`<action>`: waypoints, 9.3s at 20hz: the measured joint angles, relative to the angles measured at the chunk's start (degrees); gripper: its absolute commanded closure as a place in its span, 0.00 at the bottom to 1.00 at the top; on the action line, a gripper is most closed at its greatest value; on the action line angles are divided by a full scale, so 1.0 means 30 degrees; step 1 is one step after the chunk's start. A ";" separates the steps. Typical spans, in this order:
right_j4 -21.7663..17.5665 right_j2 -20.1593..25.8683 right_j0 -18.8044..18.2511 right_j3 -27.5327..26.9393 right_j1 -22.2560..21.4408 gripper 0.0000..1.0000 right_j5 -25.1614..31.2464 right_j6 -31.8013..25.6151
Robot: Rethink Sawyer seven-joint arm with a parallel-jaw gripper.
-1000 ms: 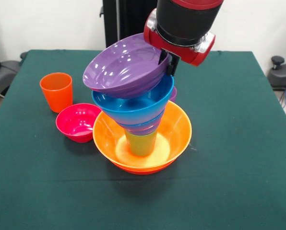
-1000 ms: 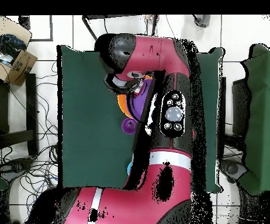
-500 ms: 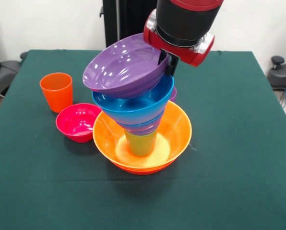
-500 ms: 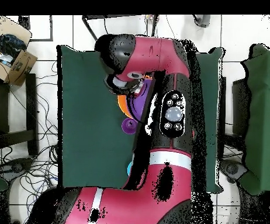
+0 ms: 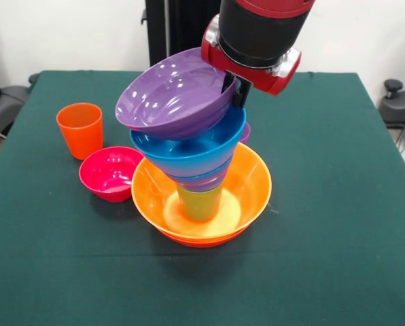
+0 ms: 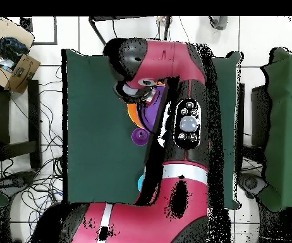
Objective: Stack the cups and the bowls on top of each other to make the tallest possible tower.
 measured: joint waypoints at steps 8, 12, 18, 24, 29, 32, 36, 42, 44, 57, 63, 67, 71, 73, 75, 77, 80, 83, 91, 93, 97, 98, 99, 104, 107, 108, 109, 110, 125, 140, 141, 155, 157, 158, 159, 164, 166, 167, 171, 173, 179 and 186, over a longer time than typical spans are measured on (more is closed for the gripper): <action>0.0000 0.0104 -0.0055 0.0108 -0.0027 1.00 -0.0398 0.0000; -0.0004 0.0173 -0.0069 0.0279 -0.0100 1.00 -0.0962 0.0000; -0.0004 0.0269 -0.0069 0.0453 -0.0247 1.00 -0.1652 0.0000; -0.0004 0.0346 -0.0067 0.0550 -0.0261 1.00 -0.2137 0.0000; -0.0079 0.0365 -0.0067 0.0547 -0.0222 0.00 -0.2176 0.0000; -0.0123 0.0368 -0.0067 0.0547 -0.0220 0.00 -0.2176 0.0000; -0.0435 0.0368 -0.0067 0.0547 -0.0220 0.00 -0.2176 0.0000; -0.0886 0.0382 -0.0069 0.0641 -0.0361 0.00 -0.2176 0.0000; -0.0902 0.0385 -0.0067 0.0713 -0.0435 0.00 -0.2176 0.0000; -0.1028 0.0555 -0.0069 0.0876 -0.0777 0.00 -0.2176 0.0000; -0.1052 0.0662 -0.0067 0.0876 -0.0769 0.00 -0.2168 0.0000; -0.1064 0.0714 -0.0069 0.0874 -0.0771 0.00 -0.2137 0.0000; -0.1064 0.0775 -0.0069 0.0876 -0.0777 0.00 -0.2070 0.0000; -0.1064 0.0797 -0.0069 0.0876 -0.0793 0.00 -0.2074 0.0000; -0.1064 0.0824 -0.0069 0.0890 -0.0832 0.00 -0.2074 0.0000; -0.1064 0.0844 -0.0067 0.0921 -0.0887 0.00 -0.2074 0.0000; -0.1068 0.0860 -0.0069 0.0924 -0.0930 0.00 -0.2074 0.0000; -0.1080 0.0896 -0.0069 0.0924 -0.0971 0.00 -0.2074 0.0000; -0.1098 0.0950 -0.0068 0.0924 -0.1090 0.00 -0.2074 0.0000; -0.1096 0.0965 -0.0067 0.0921 -0.1122 0.00 -0.2074 0.0000; -0.1100 0.0992 -0.0055 0.0924 -0.1155 0.00 -0.2062 0.0000; -0.1100 0.0995 -0.0048 0.0921 -0.1157 0.00 -0.2034 0.0000; -0.1100 0.0999 -0.0043 0.0921 -0.1156 0.00 -0.2006 0.0000; -0.1100 0.1044 0.0018 0.0921 -0.1178 0.00 -0.1636 0.0000; -0.1100 0.1071 0.0041 0.0919 -0.1196 0.00 -0.1492 0.0000; -0.1100 0.1077 0.0045 0.0918 -0.1199 0.00 -0.1466 0.0000; -0.1104 0.1091 0.0053 0.0915 -0.1199 0.00 -0.1415 0.0000; -0.1104 0.1110 0.0059 0.0857 -0.1185 0.00 -0.1316 0.0000; -0.1131 0.1124 0.0489 -0.0249 -0.1073 0.00 -0.0063 0.0000; -0.0680 0.1124 0.1053 0.0935 -0.2346 0.00 -0.0059 0.0000; -0.0653 0.1127 0.1055 0.1123 -0.2470 0.00 -0.0067 0.0000; -0.0647 0.1455 0.0101 0.5176 -0.5413 0.00 -0.0158 -0.0078; -0.0692 0.1624 -0.0294 0.5650 -0.5747 0.00 -0.0355 -0.0220; -0.0771 0.1745 -0.0584 0.5926 -0.5918 0.00 -0.0554 -0.0400; -0.0850 0.1866 -0.0874 0.6203 -0.6089 0.00 -0.0753 -0.0581; -0.1440 0.2218 -0.2067 0.6938 -0.6414 0.00 -0.1628 -0.1656; -0.1784 0.2350 -0.2627 0.7112 -0.6409 0.00 -0.2018 -0.2280; -0.1938 0.2402 -0.2864 0.7164 -0.6401 0.00 -0.2192 -0.2558; -0.2433 0.2559 -0.3517 0.7247 -0.6369 0.00 -0.2626 -0.3331; -0.2718 0.2691 -0.3858 0.7319 -0.6356 0.00 -0.2827 -0.3731; -0.3316 0.3175 -0.4428 0.7493 -0.6220 0.00 -0.3135 -0.4305; -0.3642 0.3927 -0.4813 0.7518 -0.6043 0.00 -0.3399 -0.4375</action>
